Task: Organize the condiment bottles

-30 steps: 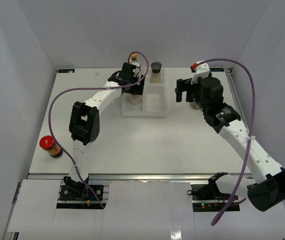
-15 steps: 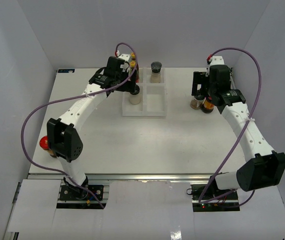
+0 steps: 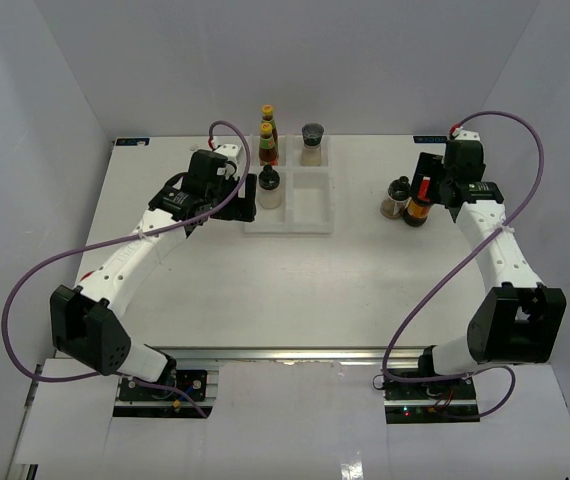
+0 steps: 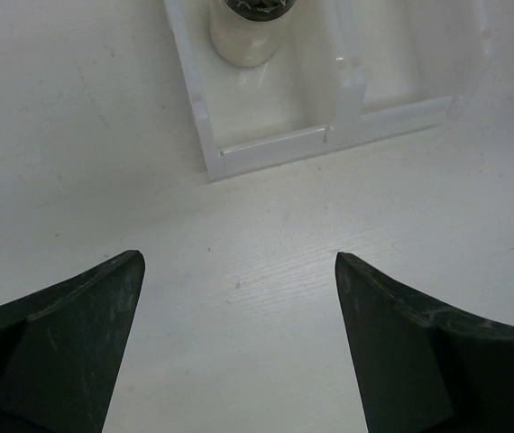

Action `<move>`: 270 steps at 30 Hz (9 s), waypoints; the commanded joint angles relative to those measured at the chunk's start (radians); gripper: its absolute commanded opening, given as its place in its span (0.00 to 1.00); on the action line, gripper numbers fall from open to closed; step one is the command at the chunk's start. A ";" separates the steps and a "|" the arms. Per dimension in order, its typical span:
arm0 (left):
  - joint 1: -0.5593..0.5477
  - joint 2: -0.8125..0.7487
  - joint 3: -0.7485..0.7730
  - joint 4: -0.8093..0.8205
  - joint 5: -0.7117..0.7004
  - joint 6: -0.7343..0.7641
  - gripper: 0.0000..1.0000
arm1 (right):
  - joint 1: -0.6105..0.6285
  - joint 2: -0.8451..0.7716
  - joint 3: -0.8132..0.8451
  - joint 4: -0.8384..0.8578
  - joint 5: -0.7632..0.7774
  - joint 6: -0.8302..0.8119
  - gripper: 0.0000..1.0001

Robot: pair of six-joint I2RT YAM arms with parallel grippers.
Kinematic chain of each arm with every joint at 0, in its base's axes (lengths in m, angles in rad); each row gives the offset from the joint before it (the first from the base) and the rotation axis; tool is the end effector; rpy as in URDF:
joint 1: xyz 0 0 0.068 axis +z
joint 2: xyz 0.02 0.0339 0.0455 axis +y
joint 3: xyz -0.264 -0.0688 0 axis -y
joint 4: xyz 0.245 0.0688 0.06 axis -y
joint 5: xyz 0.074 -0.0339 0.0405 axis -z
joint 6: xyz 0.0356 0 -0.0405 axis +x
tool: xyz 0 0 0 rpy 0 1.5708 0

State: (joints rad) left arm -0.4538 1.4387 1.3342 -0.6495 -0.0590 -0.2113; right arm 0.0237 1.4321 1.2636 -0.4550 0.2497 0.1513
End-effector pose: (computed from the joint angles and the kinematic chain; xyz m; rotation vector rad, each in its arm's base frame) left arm 0.2840 -0.1362 0.3343 0.2532 2.3245 -0.2651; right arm 0.3233 -0.0011 0.3297 0.2780 2.1596 -0.1743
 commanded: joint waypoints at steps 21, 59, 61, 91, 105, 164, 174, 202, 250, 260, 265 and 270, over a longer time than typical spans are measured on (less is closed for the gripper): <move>-0.001 -0.053 -0.068 0.046 -0.025 -0.033 0.98 | -0.085 0.207 0.040 0.150 -0.190 -0.058 1.00; 0.009 -0.122 -0.080 0.037 -0.019 -0.044 0.98 | -0.080 0.147 -0.106 0.195 -0.151 -0.104 0.08; 0.009 -0.128 -0.088 0.043 -0.013 -0.045 0.98 | -0.076 0.093 -0.144 0.203 -0.155 -0.096 0.08; 0.009 -0.191 -0.152 0.051 -0.020 -0.105 0.98 | 0.463 -0.153 -0.161 0.125 -0.028 -0.077 0.08; 0.105 -0.112 -0.045 0.044 0.028 -0.123 0.98 | 0.533 0.198 0.404 0.066 -0.078 -0.143 0.08; 0.348 -0.214 -0.098 -0.253 -0.462 -0.458 0.98 | 0.498 0.288 0.275 0.384 -0.086 -0.166 0.93; 0.647 -0.272 -0.193 -0.289 -0.337 -0.450 0.98 | 0.499 0.091 0.103 0.351 -0.120 -0.116 0.93; 0.885 -0.402 -0.232 -0.375 -0.439 -0.441 0.98 | 0.501 -0.079 -0.012 0.326 -0.147 -0.124 0.93; 0.974 -0.260 -0.452 -0.133 -0.303 -0.436 0.18 | 0.496 -0.072 -0.072 0.382 -0.096 -0.147 0.93; 0.796 -0.303 -0.398 -0.119 -0.199 -0.371 0.00 | 0.496 -0.075 -0.063 0.371 -0.090 -0.148 0.93; 0.611 -0.276 -0.336 -0.164 -0.233 -0.414 0.00 | 0.495 -0.079 -0.063 0.369 -0.085 -0.176 0.93; 0.440 -0.280 -0.310 -0.144 -0.186 -0.407 0.00 | 0.496 -0.083 -0.066 0.371 -0.081 -0.176 0.93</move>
State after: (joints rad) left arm 0.0961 1.1881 0.9471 -0.8301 -0.2654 -0.6108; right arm 0.5236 1.3640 1.1927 -0.1215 0.1546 -0.0088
